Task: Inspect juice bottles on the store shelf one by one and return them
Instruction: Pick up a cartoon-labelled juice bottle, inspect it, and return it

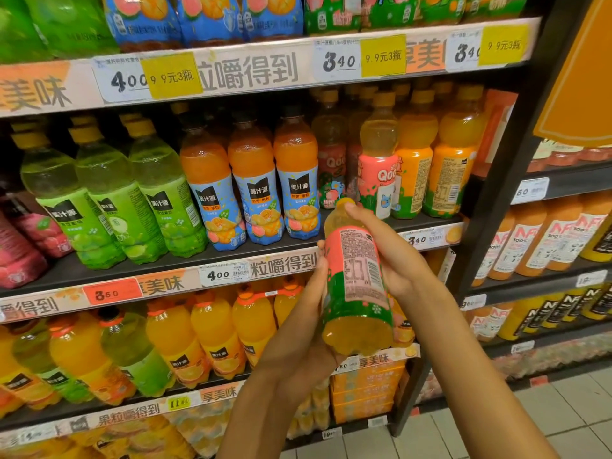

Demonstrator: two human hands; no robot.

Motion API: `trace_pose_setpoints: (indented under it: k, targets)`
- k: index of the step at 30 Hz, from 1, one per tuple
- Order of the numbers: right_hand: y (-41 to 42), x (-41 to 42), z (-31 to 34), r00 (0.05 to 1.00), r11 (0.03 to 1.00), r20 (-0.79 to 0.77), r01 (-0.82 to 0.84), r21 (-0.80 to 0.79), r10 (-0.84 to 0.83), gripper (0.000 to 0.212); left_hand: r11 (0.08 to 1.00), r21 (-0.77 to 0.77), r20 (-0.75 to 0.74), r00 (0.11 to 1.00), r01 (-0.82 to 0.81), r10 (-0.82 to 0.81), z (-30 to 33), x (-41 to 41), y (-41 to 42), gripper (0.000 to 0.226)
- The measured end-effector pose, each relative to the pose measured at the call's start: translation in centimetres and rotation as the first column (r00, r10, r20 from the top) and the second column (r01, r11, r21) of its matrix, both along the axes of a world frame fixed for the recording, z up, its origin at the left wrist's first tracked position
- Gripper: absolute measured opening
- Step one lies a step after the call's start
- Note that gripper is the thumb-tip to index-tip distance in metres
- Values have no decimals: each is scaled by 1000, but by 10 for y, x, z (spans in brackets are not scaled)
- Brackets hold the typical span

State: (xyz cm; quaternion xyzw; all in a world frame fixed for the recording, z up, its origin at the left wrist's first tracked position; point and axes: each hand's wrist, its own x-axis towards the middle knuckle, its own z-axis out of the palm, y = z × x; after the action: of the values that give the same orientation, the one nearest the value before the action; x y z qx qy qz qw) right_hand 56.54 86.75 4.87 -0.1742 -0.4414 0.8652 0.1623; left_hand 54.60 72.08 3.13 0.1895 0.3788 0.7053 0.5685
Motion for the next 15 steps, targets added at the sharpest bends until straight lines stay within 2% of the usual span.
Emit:
trace_pose_setpoints:
  k: [3,7,11,13,15]
  targets:
    - [0,1,-4,1000,998,27,-9,-70,11,21,999,12,-30,998,47,-46,1,-1,-3,71]
    - [-1,1,-1,998,997,58,-23,-80,27,24,997,31,-31,997,65,-64,0,-3,-5,68]
    - [1,-1,8,998,999,61,5,46,-8,27,999,33,-29,999,33,-32,-2,-1,-2,62]
    - [1,-1,15,1000,992,6,22,125,-23,21,999,33,-28,999,18,-17,-4,-1,0,60]
    - [-1,1,21,998,982,-60,27,189,-16,28,1000,22,-63,998,-4,5,-7,-1,1,59]
